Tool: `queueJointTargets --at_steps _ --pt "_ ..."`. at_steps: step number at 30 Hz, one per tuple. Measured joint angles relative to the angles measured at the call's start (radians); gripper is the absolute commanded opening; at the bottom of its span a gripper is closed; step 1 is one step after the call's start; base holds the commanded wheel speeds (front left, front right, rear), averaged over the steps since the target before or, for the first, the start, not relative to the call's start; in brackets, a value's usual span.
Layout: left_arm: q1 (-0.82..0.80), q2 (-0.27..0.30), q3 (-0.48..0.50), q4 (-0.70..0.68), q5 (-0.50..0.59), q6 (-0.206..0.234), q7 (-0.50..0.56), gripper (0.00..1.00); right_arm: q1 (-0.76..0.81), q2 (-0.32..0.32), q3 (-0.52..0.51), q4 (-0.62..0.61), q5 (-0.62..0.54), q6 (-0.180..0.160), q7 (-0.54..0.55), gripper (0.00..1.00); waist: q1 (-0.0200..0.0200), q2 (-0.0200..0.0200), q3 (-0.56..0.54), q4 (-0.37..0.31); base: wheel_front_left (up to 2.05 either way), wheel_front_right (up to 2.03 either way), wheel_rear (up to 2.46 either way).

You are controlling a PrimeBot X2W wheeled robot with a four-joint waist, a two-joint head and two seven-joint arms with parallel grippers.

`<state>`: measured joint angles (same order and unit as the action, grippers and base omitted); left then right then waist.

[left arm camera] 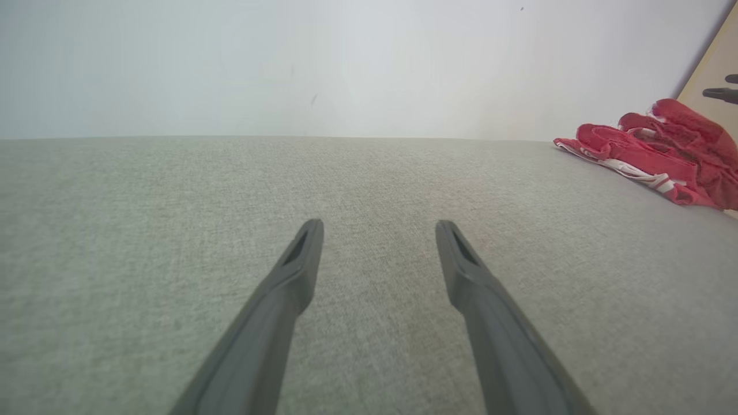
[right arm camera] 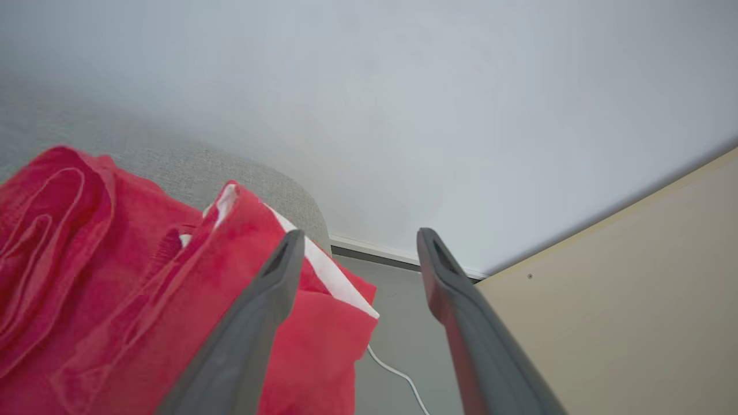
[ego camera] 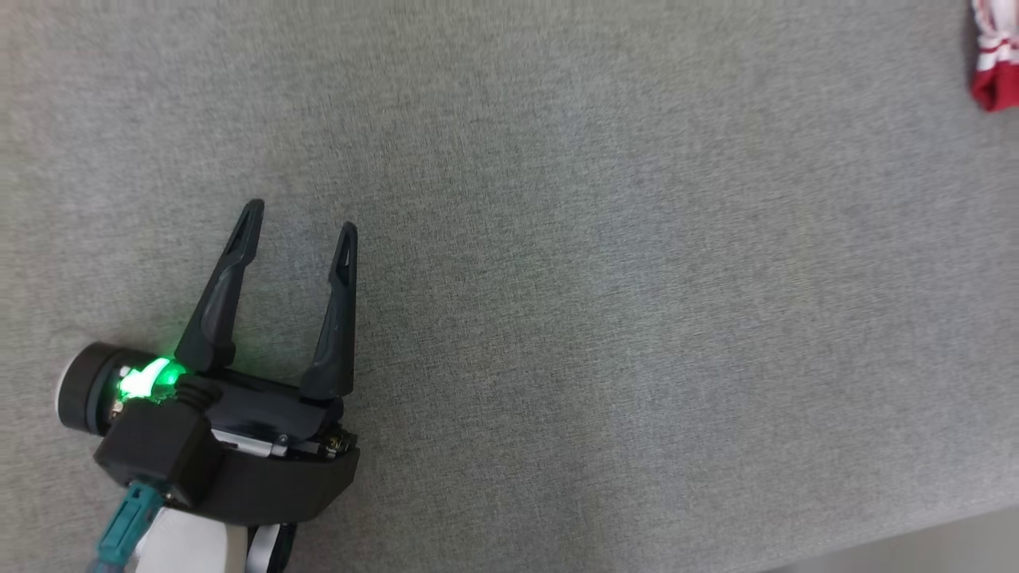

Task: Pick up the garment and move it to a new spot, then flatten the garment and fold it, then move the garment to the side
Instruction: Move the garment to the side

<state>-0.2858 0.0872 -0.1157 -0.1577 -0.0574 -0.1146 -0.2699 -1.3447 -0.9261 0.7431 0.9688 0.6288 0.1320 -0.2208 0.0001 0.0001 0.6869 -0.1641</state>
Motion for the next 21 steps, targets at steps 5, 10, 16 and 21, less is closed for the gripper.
queueJointTargets --at_steps 5,10,16,21 --pt "0.029 -0.009 0.017 0.032 -0.014 0.006 0.003 1.0 0.009 0.052 -0.019 -0.025 -0.019 0.0 -0.035 1.0 0.0002 0.0001 -0.065 0.004 0.0 0.0 0.0" --pt "0.091 -0.016 0.038 0.049 -0.035 0.014 0.006 1.0 0.087 0.098 -0.091 -0.138 -0.044 0.0 -0.041 1.0 0.0001 0.0001 -0.148 0.011 0.0 0.0 0.0" --pt "0.162 -0.022 0.083 0.063 -0.058 0.019 0.006 1.0 0.295 0.191 -0.239 -0.308 -0.115 0.0 -0.041 1.0 0.0 0.0 -0.256 0.024 0.0 0.0 0.0" --pt "0.216 -0.027 0.117 0.08 -0.068 0.018 0.006 1.0 0.49 0.296 -0.367 -0.427 -0.185 0.0 -0.041 1.0 -0.0002 0.0 -0.342 0.038 0.0 0.0 0.0"
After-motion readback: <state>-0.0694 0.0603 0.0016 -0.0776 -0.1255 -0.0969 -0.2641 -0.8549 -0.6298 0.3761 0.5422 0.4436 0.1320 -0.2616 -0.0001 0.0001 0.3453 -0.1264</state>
